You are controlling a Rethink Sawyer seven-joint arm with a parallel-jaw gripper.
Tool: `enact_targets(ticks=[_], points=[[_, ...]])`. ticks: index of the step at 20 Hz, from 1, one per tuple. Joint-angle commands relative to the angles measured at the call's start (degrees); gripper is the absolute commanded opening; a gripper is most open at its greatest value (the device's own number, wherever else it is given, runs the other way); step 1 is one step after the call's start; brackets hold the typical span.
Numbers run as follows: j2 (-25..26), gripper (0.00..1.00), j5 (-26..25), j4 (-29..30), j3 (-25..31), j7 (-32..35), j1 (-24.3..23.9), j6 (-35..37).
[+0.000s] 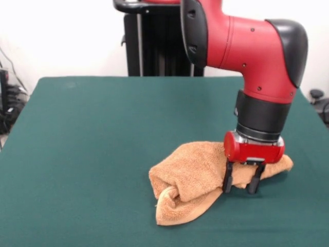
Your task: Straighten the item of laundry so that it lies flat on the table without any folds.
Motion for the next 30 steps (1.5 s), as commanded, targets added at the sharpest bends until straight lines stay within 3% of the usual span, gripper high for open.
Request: enact_targets(ticks=[1,6,10,16,30], points=[[3.81,1.0,2.57,2.99,2.46,13.3,2.75,6.38],[0.87,1.0,0.62,6.79,3.39,11.26,1.41,6.6],[-1.85,1.0,-3.22,12.87,9.58,6.64,-5.82,2.96],[-4.63,1.0,-8.4,17.26,12.83,3.33,-11.3,1.46],[-7.48,1.0,-13.54,20.12,13.47,6.15,-13.04,2.9]])
